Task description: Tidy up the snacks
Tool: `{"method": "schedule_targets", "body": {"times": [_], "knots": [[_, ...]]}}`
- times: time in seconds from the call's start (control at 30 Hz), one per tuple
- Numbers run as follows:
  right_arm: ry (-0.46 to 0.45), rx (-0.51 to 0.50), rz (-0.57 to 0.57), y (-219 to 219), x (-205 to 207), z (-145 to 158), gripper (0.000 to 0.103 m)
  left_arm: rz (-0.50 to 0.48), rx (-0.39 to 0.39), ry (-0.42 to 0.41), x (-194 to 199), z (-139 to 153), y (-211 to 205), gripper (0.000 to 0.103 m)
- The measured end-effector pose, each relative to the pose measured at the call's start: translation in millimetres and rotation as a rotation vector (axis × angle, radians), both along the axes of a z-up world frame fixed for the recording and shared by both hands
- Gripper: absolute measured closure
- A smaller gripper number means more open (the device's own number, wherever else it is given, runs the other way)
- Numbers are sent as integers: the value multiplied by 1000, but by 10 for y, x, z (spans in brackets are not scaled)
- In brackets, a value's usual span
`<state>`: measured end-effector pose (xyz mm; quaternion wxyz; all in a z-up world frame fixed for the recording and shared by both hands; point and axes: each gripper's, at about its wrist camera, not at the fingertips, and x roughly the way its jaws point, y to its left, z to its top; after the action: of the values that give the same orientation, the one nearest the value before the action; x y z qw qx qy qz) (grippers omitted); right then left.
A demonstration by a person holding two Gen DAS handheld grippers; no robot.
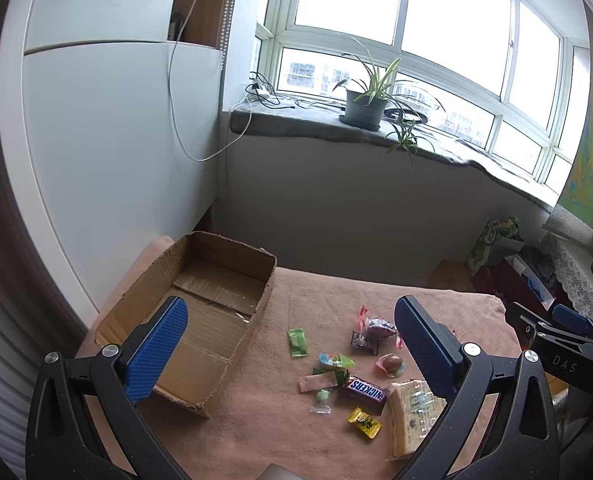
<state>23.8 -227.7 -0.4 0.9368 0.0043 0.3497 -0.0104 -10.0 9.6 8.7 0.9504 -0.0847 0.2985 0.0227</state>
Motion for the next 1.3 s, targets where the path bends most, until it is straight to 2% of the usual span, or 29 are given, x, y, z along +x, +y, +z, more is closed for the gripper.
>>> {"method": "schedule_targets", "body": {"times": [1.3], "knots": [[15,4,-5,-22,-51,-94,0,-11,-9,5,-51,-1,-18,1]]}}
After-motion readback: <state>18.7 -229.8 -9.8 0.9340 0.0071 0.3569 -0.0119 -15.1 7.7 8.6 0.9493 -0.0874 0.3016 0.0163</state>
